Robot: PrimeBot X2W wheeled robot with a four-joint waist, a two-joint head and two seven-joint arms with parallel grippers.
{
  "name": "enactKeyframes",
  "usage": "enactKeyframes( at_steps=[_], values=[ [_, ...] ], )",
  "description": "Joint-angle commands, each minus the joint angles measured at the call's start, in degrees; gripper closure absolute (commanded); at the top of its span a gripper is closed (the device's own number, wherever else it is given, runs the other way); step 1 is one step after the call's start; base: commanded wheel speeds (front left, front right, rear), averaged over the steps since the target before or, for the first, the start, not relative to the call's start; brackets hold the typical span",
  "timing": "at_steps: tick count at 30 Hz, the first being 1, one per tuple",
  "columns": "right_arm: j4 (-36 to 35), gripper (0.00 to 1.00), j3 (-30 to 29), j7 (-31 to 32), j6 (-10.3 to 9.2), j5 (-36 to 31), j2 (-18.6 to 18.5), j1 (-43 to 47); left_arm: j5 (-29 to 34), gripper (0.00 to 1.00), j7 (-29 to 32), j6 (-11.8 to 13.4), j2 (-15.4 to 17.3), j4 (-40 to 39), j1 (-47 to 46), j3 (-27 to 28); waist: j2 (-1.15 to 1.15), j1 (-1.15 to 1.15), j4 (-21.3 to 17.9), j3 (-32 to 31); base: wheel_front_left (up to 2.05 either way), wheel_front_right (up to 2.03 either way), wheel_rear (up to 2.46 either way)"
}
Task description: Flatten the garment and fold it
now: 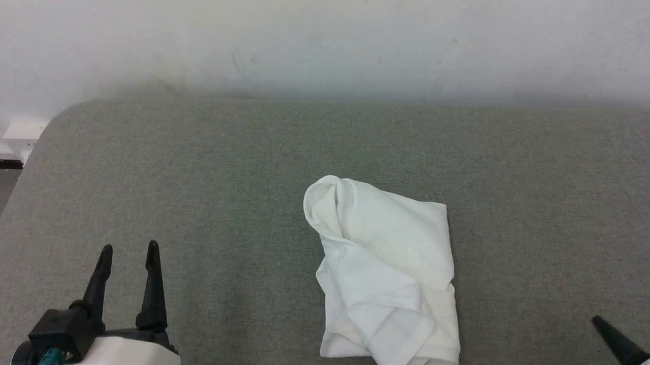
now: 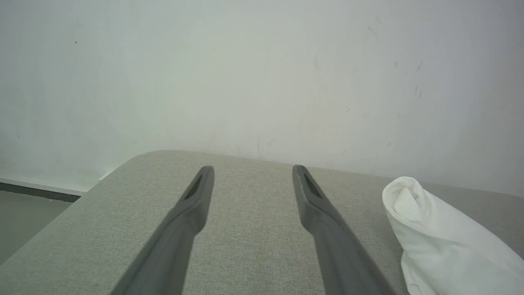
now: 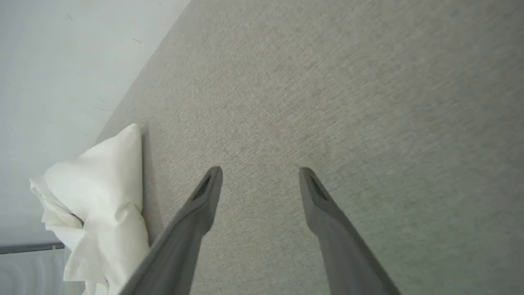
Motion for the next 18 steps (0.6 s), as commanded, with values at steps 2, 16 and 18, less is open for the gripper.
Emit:
enactKeyframes(
  at_steps=[2, 16, 18],
  values=[
    [2.74, 0.00, -0.49, 5.37, 0.02, 3.31, 2.22, -2.77, 0.63, 0.00, -0.27, -0.33, -0.21, 0.22, -0.19, -0.19, 0.00, 0.00, 0.79, 0.13, 0.00, 0.00, 0.00],
    [17.95, 0.00, 16.89, 12.04, 0.02, 17.34, 6.27, -16.14, 0.84, 0.00, -0.27, -1.73, -1.18, 2.42, -3.68, -2.55, 0.00, 0.00, 5.61, 1.52, 0.00, 0.00, 0.00],
    [19.20, 0.57, 19.60, 10.55, 0.02, 16.50, 6.27, -16.84, 0.84, 0.00, -0.27, -1.78, -1.32, 2.59, -3.81, -2.56, 0.00, 0.00, 6.08, 1.57, 0.00, 0.00, 0.00]
  ],
)
